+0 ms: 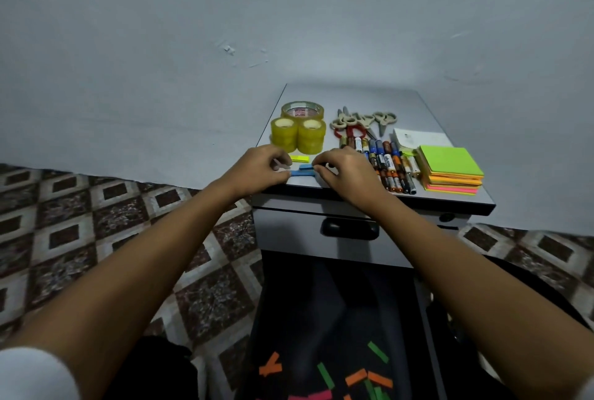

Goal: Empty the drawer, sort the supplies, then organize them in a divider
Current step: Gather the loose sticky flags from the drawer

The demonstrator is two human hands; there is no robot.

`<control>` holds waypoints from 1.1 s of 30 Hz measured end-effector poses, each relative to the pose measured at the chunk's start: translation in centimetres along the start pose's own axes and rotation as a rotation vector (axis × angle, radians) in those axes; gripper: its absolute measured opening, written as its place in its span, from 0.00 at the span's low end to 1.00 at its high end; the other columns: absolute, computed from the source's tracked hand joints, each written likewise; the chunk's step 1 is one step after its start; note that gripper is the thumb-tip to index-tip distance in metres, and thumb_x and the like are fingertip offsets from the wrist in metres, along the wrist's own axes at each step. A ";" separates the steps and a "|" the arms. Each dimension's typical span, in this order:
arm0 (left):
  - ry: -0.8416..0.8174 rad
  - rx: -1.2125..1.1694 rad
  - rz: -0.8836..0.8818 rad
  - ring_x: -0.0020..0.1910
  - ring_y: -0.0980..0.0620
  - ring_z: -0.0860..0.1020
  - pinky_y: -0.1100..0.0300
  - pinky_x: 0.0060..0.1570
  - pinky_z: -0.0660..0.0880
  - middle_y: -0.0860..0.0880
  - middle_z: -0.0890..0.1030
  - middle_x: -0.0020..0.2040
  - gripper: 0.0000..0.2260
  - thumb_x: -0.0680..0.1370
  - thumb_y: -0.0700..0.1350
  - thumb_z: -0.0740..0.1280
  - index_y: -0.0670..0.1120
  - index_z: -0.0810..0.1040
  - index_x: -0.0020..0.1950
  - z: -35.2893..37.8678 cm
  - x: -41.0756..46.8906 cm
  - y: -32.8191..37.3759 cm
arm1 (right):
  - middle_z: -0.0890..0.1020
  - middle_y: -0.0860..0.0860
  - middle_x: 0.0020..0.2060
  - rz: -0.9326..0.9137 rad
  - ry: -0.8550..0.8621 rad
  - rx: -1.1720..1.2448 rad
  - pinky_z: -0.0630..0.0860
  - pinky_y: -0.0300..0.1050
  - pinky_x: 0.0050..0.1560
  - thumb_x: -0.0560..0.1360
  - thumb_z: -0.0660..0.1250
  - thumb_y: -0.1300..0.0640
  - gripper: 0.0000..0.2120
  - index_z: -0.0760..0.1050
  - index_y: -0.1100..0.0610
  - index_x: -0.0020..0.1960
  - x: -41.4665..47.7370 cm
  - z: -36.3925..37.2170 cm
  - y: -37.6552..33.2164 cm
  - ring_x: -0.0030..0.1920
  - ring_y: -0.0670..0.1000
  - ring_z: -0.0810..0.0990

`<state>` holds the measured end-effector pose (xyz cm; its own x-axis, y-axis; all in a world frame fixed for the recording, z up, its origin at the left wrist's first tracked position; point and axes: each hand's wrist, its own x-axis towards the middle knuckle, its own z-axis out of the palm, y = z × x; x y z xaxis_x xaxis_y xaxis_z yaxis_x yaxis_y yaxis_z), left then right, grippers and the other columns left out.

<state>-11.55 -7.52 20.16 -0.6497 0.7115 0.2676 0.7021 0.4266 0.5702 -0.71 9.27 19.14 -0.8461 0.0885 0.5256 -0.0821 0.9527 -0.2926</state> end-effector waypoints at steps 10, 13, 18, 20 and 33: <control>-0.005 -0.039 -0.032 0.46 0.56 0.75 0.78 0.39 0.67 0.51 0.78 0.47 0.08 0.74 0.41 0.70 0.43 0.80 0.52 -0.2 -0.6 -0.3 | 0.83 0.52 0.47 0.009 -0.096 0.005 0.73 0.56 0.50 0.76 0.65 0.53 0.08 0.81 0.54 0.51 1.0 1.4 -0.9 0.50 0.57 0.75; -0.005 -0.030 -0.025 0.46 0.56 0.76 0.79 0.40 0.68 0.51 0.79 0.47 0.07 0.74 0.39 0.69 0.43 0.81 0.51 -0.2 -0.6 -0.2 | 0.83 0.51 0.49 0.025 -0.123 -0.003 0.72 0.55 0.52 0.77 0.64 0.53 0.09 0.80 0.53 0.53 0.9 1.4 -1.0 0.52 0.56 0.74; 0.004 -0.017 -0.005 0.46 0.55 0.76 0.73 0.43 0.70 0.49 0.79 0.47 0.08 0.74 0.39 0.69 0.42 0.80 0.53 0.0 -0.6 -0.2 | 0.78 0.54 0.53 0.043 -0.123 0.013 0.73 0.54 0.53 0.76 0.66 0.53 0.12 0.78 0.55 0.57 0.4 1.0 -1.1 0.53 0.55 0.74; 0.012 -0.009 0.007 0.45 0.55 0.75 0.73 0.42 0.69 0.49 0.78 0.46 0.09 0.74 0.40 0.70 0.42 0.80 0.54 0.0 -0.6 -0.2 | 0.78 0.56 0.51 0.082 -0.098 0.003 0.74 0.52 0.51 0.76 0.66 0.53 0.13 0.78 0.56 0.58 0.1 0.7 -1.0 0.52 0.55 0.75; 0.016 0.102 0.018 0.44 0.52 0.78 0.62 0.45 0.73 0.45 0.82 0.47 0.08 0.76 0.38 0.66 0.41 0.82 0.52 0.0 0.0 0.2 | 0.80 0.61 0.50 0.143 -0.118 -0.031 0.69 0.47 0.49 0.77 0.61 0.62 0.11 0.79 0.63 0.54 1.0 1.7 -2.0 0.52 0.59 0.76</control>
<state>-11.41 -7.42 20.33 -0.6407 0.7110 0.2897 0.7391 0.4690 0.4834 -2.29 6.91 18.88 -0.9041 0.1908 0.3823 0.0582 0.9414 -0.3322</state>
